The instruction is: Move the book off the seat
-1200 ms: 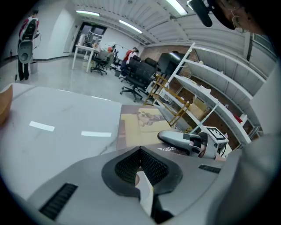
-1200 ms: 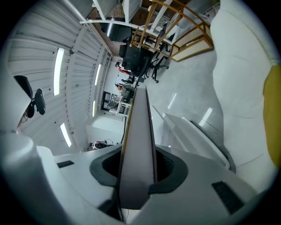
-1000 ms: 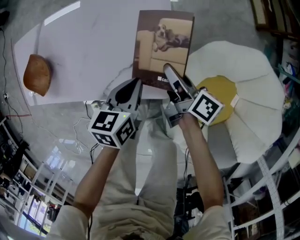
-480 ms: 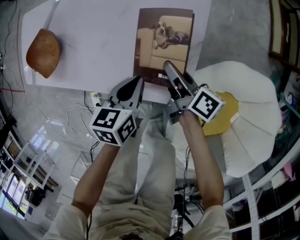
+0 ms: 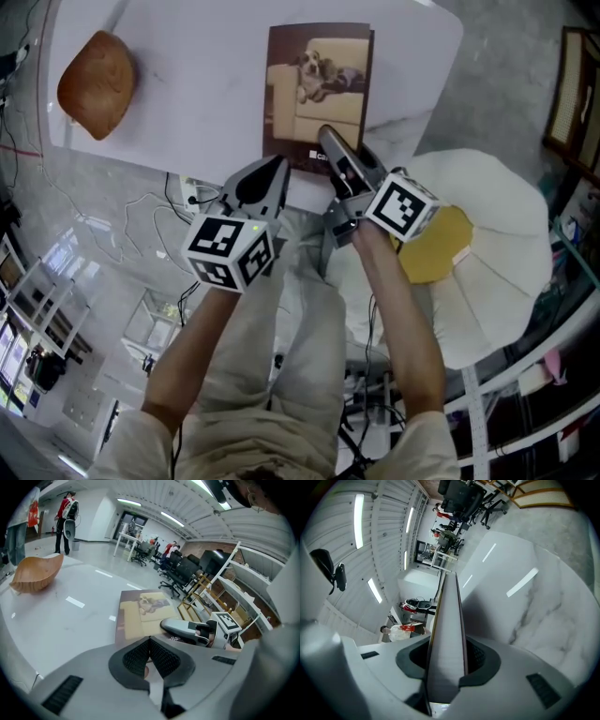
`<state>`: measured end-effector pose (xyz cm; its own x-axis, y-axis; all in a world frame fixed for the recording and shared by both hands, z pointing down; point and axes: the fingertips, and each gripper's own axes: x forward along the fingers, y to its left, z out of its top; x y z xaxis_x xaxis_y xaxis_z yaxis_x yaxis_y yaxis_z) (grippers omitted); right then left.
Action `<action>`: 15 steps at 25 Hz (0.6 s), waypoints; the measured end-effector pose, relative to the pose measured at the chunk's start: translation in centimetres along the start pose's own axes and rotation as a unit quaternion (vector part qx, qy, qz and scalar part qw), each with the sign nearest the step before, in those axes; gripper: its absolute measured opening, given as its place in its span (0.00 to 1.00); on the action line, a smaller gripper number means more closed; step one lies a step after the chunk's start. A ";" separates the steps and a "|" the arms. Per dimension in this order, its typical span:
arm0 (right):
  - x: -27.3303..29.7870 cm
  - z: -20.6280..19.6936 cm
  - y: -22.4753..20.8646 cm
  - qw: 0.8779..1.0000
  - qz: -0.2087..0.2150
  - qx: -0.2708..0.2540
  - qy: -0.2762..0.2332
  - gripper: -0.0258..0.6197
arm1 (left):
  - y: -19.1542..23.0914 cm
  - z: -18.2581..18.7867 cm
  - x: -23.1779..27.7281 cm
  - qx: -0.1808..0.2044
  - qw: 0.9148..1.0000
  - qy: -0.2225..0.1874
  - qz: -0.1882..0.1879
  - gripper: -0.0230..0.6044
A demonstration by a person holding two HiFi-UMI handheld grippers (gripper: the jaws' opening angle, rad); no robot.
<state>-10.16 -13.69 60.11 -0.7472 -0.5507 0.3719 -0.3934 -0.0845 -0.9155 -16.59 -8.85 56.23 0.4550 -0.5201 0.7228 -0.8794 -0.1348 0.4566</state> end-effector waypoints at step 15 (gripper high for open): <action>0.7 0.1 -2.6 0.984 -0.132 -0.118 0.026 0.38 | 0.6 0.8 -0.2 -0.016 1.000 -0.008 0.001 0.05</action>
<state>-9.61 -13.97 62.71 -0.6254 -0.4920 0.6056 -0.6873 -0.0201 -0.7261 -17.33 -9.51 55.98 0.4501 -0.5334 0.7162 -0.8757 -0.1065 0.4710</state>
